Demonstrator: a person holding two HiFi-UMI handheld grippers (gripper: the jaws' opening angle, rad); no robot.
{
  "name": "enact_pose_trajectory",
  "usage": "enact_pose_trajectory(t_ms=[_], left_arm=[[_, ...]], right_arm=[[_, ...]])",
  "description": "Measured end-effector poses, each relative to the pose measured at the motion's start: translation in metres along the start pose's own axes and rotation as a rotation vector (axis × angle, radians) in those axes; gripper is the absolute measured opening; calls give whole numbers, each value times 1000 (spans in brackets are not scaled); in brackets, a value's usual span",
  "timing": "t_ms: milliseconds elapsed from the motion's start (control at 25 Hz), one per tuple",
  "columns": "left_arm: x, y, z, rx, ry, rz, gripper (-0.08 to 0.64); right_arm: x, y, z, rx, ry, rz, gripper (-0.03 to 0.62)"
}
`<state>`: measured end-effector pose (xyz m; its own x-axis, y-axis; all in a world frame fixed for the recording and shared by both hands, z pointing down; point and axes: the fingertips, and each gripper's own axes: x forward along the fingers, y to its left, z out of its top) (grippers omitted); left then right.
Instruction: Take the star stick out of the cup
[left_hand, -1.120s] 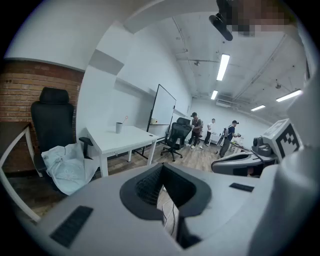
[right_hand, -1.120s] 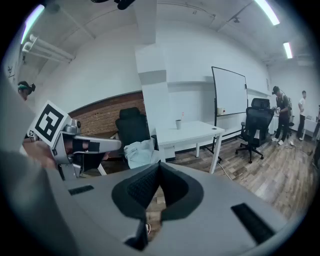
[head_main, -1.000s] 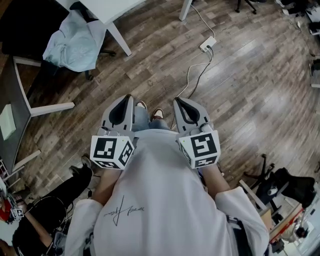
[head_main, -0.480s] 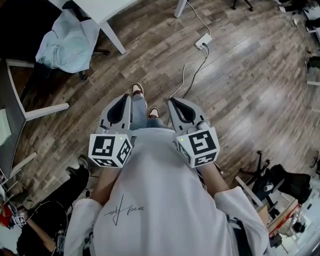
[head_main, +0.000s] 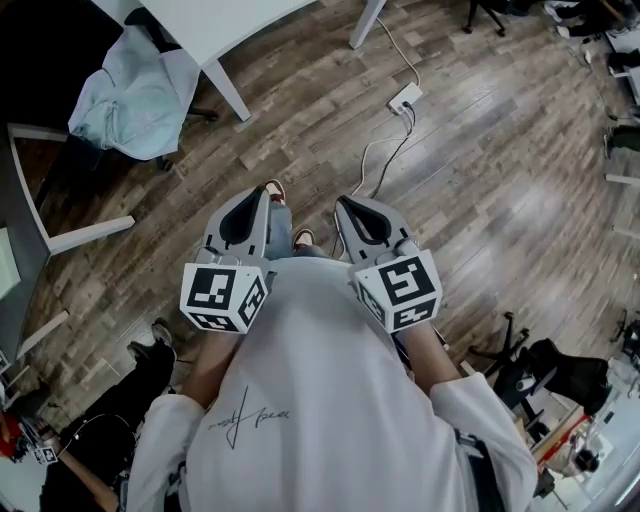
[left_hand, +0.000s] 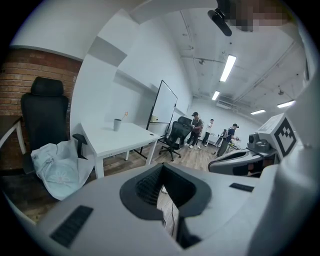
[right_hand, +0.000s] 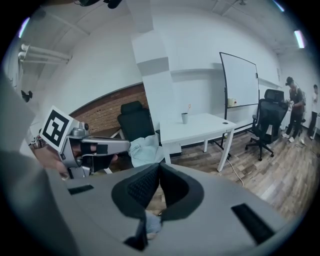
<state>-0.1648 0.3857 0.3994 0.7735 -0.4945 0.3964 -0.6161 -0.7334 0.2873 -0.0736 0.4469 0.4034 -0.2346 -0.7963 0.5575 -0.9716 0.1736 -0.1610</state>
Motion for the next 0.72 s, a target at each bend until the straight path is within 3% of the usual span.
enact_pose_trajectory(t_ms=[720], left_arm=[[54, 97, 84, 10, -71, -46, 4]], right_arm=[[91, -16, 90, -18, -16, -50, 11]])
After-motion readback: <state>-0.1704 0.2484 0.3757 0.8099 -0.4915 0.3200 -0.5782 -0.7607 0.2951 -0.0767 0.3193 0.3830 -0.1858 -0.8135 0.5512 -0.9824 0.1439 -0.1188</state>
